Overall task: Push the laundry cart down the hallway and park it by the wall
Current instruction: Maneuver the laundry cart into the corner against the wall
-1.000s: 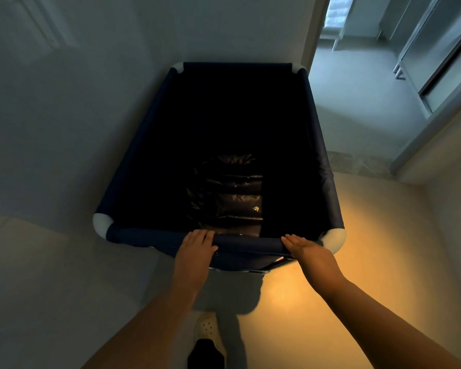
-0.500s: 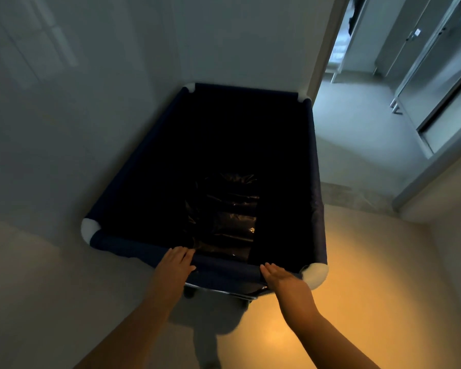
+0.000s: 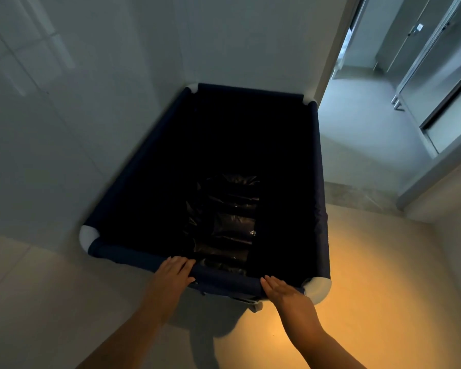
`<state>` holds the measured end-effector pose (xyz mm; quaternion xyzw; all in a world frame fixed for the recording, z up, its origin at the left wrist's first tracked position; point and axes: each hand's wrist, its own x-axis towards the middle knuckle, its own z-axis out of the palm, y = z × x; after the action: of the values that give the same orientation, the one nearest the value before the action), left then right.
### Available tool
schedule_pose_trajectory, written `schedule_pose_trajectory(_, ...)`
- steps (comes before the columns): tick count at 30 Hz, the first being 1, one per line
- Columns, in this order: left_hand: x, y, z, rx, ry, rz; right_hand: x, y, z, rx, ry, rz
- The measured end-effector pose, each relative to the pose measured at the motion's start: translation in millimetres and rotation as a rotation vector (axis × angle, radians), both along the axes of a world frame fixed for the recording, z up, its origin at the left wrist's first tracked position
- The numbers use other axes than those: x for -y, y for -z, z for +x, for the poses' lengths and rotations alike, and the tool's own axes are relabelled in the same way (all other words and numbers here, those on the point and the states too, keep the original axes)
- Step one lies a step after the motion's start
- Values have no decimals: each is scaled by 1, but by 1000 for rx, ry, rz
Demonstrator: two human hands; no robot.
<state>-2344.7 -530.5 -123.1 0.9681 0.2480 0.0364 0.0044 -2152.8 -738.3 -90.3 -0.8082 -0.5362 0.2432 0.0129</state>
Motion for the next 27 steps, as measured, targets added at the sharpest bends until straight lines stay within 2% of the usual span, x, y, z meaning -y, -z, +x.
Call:
schedule_pose_trajectory(4,-8,-8,-7,34,29,26,-3,6,-11,17,-4,55)
schedule_pose_trajectory(9,-10,-4,-12,18,19,89,-12,16,-10,-51,-45,-22)
schedule_pose_trajectory(10,-6,-4,-12,-1,-4,89,-11,16,-9,-70,-25,-5)
schedule_pose_trajectory(13,6,-7,-10,-27,-47,14,6,15,-9,39,5,206)
schedule_pose_trajectory(15,21,-11,-8,-82,-83,-35,21,13,-9,5,27,226)
schedule_pose_trajectory(17,39,-11,-5,-135,-130,-81,35,16,-1,-12,-23,137)
schedule_pose_trajectory(21,89,-10,8,-82,-182,-121,65,21,26,8,-83,30)
schedule_pose_trajectory(27,176,-4,28,-47,-234,-70,141,13,61,44,-145,121)
